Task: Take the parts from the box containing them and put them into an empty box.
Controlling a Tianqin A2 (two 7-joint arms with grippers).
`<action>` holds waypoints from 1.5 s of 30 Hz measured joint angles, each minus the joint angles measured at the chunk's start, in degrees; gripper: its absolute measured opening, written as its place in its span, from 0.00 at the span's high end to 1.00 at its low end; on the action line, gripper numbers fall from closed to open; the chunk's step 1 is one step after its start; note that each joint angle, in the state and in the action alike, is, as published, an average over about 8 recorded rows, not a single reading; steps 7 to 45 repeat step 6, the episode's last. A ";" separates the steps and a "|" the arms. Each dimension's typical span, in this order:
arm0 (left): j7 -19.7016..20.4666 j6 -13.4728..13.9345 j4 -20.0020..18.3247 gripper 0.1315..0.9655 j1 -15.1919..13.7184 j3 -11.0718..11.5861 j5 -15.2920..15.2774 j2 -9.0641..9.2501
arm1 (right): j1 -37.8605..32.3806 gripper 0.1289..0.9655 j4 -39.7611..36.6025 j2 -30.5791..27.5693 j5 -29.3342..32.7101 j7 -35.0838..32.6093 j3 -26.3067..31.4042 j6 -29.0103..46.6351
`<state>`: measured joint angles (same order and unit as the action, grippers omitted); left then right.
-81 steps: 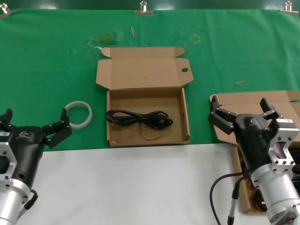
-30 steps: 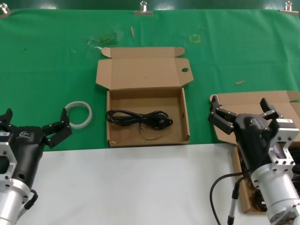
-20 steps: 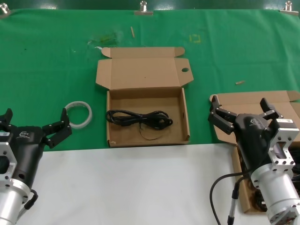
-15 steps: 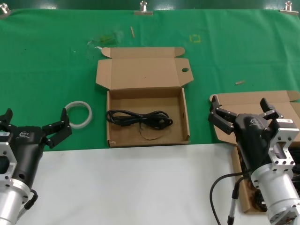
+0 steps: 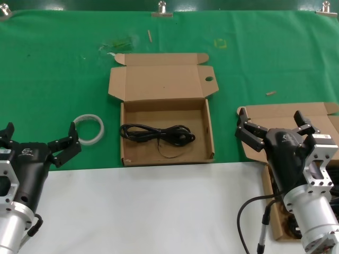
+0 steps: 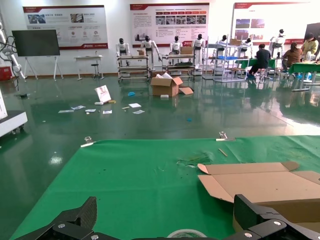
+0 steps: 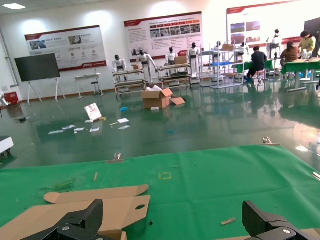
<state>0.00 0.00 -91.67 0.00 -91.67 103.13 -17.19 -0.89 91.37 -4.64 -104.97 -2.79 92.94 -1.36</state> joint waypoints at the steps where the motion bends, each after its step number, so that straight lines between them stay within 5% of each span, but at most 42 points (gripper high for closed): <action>1: 0.00 0.00 0.00 0.00 0.00 0.00 0.00 0.00 | 0.00 0.00 0.00 0.00 0.00 0.00 0.00 0.00; 45: 0.00 0.00 0.00 0.00 0.00 0.00 0.00 0.00 | 0.00 0.00 0.00 0.00 0.00 0.00 0.00 0.00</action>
